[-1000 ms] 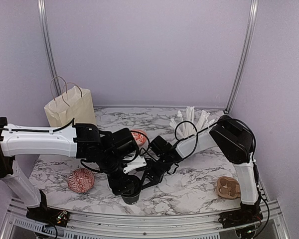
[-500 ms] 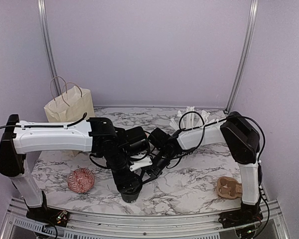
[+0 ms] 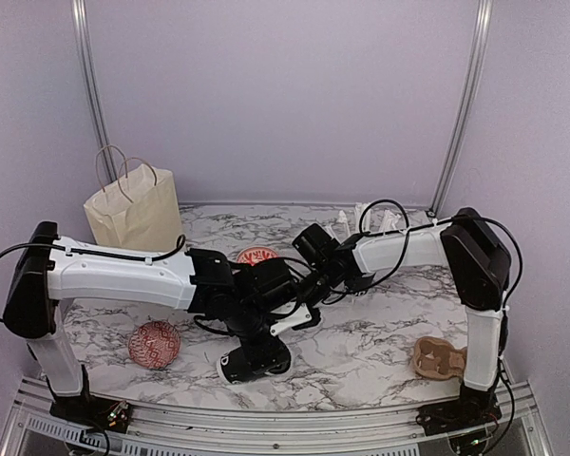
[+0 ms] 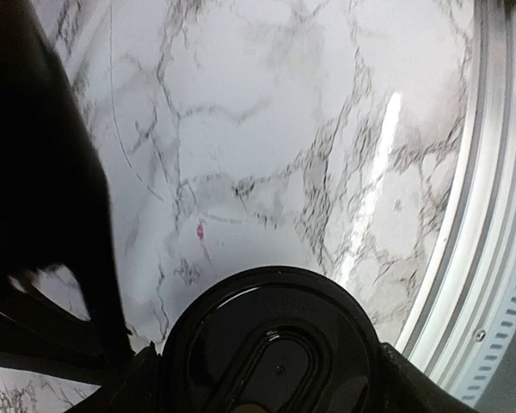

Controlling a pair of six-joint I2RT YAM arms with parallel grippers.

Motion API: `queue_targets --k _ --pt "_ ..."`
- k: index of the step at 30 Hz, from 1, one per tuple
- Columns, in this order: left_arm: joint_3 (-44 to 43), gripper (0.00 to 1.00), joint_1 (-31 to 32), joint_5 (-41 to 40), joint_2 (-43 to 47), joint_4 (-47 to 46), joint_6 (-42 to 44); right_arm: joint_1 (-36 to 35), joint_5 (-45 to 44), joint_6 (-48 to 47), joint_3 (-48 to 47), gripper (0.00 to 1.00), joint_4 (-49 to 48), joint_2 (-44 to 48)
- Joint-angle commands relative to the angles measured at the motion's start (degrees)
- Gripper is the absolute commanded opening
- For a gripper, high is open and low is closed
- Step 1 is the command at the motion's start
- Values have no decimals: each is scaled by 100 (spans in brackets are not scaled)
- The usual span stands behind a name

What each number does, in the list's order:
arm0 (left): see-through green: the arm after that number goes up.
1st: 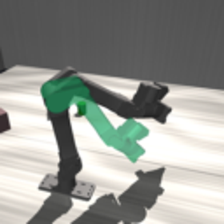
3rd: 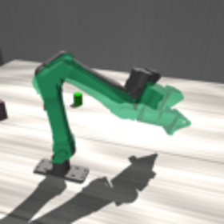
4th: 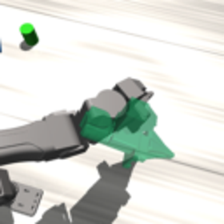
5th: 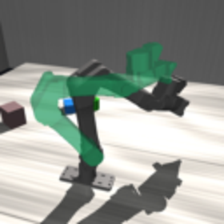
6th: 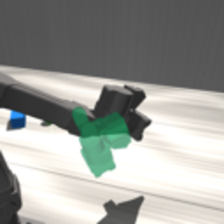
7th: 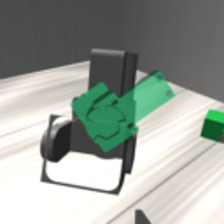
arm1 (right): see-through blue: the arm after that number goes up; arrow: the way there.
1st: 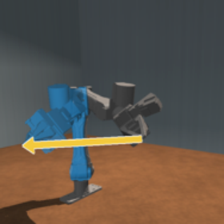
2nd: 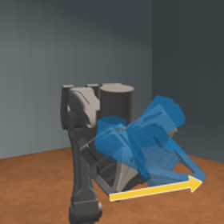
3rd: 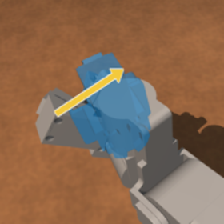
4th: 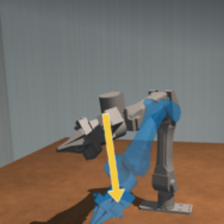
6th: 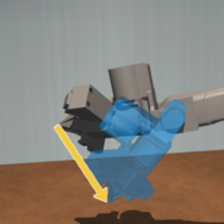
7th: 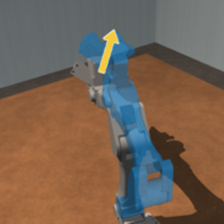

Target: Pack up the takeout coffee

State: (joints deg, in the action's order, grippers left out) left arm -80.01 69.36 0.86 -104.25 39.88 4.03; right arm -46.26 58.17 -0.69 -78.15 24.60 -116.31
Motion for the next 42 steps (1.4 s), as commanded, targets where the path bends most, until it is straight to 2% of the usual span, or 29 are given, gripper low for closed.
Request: queue_targets --k 1,9,14,15,16,21,28,31,34,42 --pt "793 80 -15 -299 -344 886 -109 -49 114 -32 -21 15 -93 172" --pt "1015 82 56 -660 224 310 -197 -34 -187 -241 -34 16 1 161" --pt "883 91 177 -862 784 -66 -142 48 -332 -524 3 21 156 267" --pt "840 97 212 -854 941 -158 -134 73 -333 -573 21 22 166 306" --pt "805 99 230 -846 1149 -237 -142 95 -326 -611 58 24 168 342" --pt "843 99 253 -795 1695 -391 -235 148 -362 -841 196 29 178 539" --pt "1478 99 245 -1001 2085 334 -231 147 -636 -1605 375 34 407 1044" --pt "1709 99 242 -630 2272 517 -140 144 -858 -1966 477 45 478 1347" --pt "1829 99 244 -472 2322 660 -69 154 -1129 -2199 550 55 571 1600" --pt "2229 99 243 -381 1874 457 146 163 -1190 -2406 509 58 949 1700"
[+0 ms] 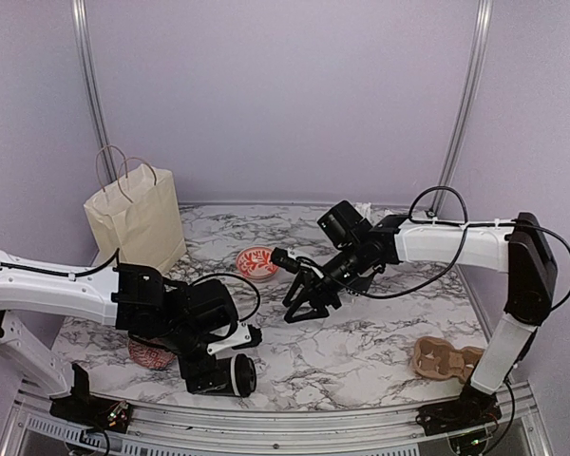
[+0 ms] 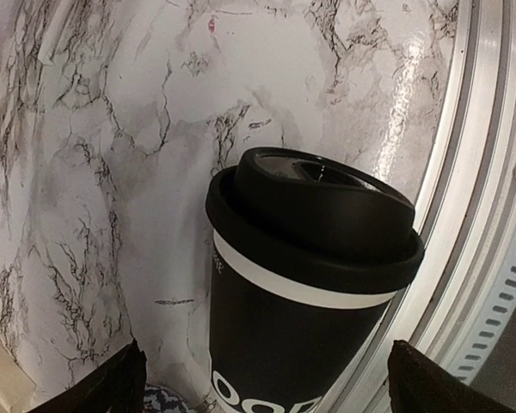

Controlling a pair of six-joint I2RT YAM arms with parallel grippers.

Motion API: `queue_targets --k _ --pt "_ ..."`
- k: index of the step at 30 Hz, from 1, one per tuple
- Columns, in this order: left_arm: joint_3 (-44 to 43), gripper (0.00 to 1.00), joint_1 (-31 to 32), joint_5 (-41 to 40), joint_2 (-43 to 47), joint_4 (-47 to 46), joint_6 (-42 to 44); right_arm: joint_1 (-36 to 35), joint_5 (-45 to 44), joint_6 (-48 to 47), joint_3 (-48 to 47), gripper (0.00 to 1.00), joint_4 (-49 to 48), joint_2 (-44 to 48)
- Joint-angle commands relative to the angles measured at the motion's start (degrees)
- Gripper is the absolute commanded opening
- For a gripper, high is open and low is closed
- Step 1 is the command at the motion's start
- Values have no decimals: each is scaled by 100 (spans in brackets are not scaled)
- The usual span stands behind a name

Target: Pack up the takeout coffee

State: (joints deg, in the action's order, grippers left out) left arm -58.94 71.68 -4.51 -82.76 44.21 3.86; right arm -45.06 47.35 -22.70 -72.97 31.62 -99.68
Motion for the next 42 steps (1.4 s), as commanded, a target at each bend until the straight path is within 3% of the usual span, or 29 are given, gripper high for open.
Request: queue_targets --k 1,6,15,23,29,34,36,42 --pt "134 99 13 187 -359 -57 186 42 -108 -208 -12 58 255 36" --pt "146 98 15 227 -795 -376 351 50 -229 -242 -25 58 300 142" --pt "250 87 30 552 -1051 -1013 718 287 -276 -420 -76 59 693 434" --pt "191 78 27 598 -612 -2007 748 656 32 -700 7 59 1042 813" --pt "554 76 21 -117 -387 -3955 492 674 217 -944 -6 61 1236 1154" --pt "1156 76 19 -721 -287 -5974 485 665 178 -1166 -68 84 1312 1350" --pt "1254 76 21 -874 -350 -6409 520 659 97 -1220 -118 90 1354 1367" --pt "1427 77 21 -971 -552 -7442 396 413 -209 -1099 -259 92 1276 1211"
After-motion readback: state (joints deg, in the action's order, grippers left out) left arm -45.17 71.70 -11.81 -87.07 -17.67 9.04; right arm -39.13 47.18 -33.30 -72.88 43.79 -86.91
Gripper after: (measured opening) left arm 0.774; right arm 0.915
